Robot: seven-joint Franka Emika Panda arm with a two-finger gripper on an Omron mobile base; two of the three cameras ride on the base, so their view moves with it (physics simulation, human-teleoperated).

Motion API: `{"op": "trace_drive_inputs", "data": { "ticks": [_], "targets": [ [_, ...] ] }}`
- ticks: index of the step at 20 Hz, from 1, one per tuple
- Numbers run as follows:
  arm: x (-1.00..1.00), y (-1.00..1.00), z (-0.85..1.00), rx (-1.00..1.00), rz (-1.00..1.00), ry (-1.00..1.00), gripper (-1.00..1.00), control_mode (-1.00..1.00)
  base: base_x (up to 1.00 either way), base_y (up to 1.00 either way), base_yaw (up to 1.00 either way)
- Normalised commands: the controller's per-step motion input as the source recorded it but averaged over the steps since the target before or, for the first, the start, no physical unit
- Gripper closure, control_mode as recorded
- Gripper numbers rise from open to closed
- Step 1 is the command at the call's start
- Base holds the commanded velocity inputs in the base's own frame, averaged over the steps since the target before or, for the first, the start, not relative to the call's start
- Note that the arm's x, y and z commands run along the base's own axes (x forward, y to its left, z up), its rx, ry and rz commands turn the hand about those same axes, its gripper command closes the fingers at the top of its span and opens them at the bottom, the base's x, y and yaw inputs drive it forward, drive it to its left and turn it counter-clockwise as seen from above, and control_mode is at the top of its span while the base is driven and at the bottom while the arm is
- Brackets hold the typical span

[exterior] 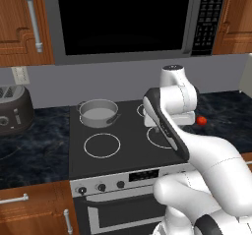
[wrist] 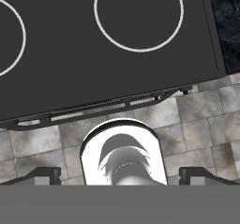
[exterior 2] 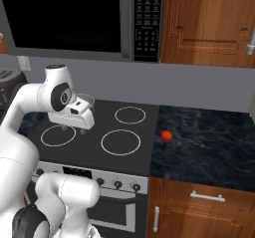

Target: Turn on the burner for the pot on the stove. Wait thirty seconds for the pot to heat up. Then add the tomato to the pot.

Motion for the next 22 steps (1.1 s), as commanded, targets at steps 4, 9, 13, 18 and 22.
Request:
{"op": "trace_drive_inputs", "data": {
  "ticks": [4, 9, 13, 18, 22],
  "targets": [
    [0.00, 0.00, 0.00, 0.00, 0.00, 0.00, -1.00, -1.00, 0.00, 0.00, 0.00],
    [0.00, 0.00, 0.00, 0.00, 0.00, 0.00, -1.00, -1.00, 0.00, 0.00, 0.00],
    [0.00, 0.00, 0.00, 0.00, 0.00, 0.00, -1.00, -1.00, 0.00, 0.00, 0.00],
    [0.00, 0.00, 0.00, 0.00, 0.00, 0.00, -1.00, -1.00, 0.00, 0.00, 0.00],
    [0.00, 0.00, 0.00, 0.00, 0.00, 0.00, -1.00, -1.00, 0.00, 0.00, 0.00]
  ]
}}
